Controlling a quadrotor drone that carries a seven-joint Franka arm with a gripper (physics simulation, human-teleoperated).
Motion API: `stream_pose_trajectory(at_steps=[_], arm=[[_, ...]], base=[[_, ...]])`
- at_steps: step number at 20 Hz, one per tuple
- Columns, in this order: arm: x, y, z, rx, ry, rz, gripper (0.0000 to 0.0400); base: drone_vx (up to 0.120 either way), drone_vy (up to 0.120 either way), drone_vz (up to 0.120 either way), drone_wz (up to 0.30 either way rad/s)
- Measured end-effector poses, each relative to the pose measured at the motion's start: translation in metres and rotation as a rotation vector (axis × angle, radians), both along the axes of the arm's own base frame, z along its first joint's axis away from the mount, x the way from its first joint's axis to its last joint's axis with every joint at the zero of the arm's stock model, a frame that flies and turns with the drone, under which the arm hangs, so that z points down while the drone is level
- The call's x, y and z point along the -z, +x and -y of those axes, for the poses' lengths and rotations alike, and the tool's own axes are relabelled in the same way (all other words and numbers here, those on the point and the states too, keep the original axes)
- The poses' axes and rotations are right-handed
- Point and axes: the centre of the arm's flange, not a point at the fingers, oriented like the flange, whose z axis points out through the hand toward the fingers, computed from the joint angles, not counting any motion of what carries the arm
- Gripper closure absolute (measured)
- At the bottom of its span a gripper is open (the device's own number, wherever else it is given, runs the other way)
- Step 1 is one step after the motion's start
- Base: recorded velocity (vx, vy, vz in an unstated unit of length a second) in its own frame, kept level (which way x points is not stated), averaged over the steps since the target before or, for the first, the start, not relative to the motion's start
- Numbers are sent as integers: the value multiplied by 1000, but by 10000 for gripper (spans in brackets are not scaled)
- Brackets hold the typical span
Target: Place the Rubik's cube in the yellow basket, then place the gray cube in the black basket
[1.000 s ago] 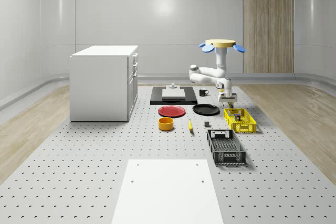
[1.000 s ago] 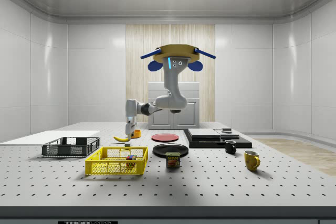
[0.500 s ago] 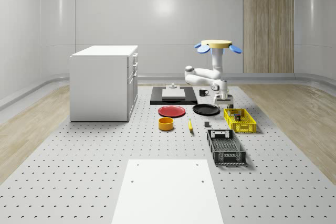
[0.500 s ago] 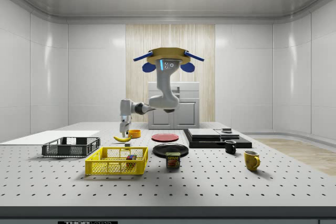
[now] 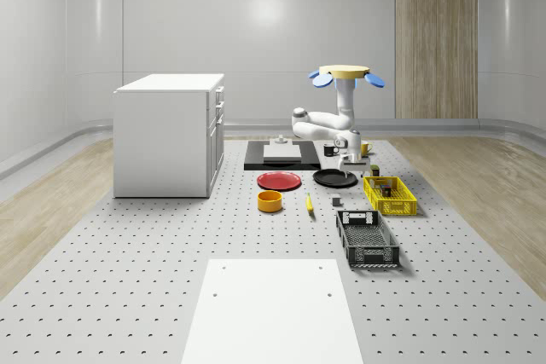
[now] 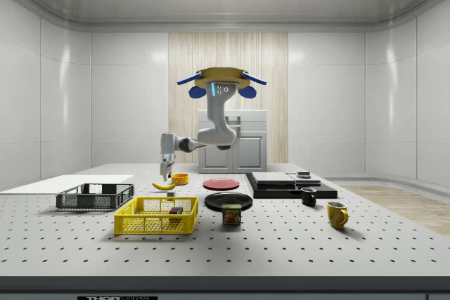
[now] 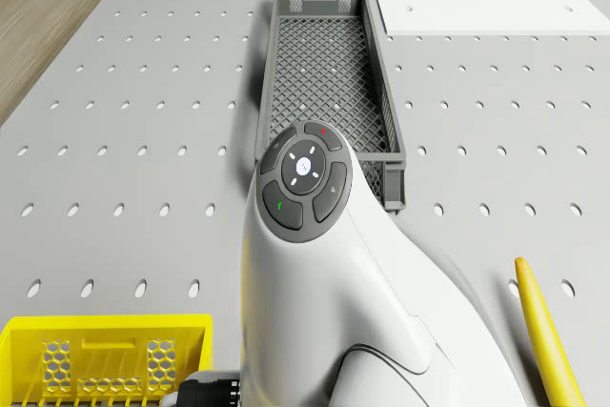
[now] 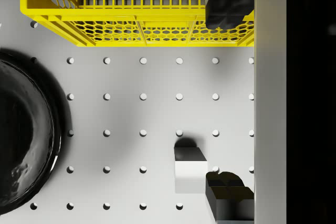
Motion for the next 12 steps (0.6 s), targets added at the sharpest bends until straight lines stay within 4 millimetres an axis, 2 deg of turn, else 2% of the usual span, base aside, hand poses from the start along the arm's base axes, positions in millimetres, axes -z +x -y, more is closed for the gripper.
stream_pose_trajectory(at_steps=[2,5,7,10,12], arm=[[0,0,0,0,0,0,0],[0,0,0,0,0,0,0],[0,0,0,0,0,0,0],[0,0,0,0,0,0,0],[0,0,0,0,0,0,0]], base=[[0,-120,-20,0],[0,-120,-120,0],[0,-120,0,0],[0,-120,-107,0],[0,-120,-40,0]])
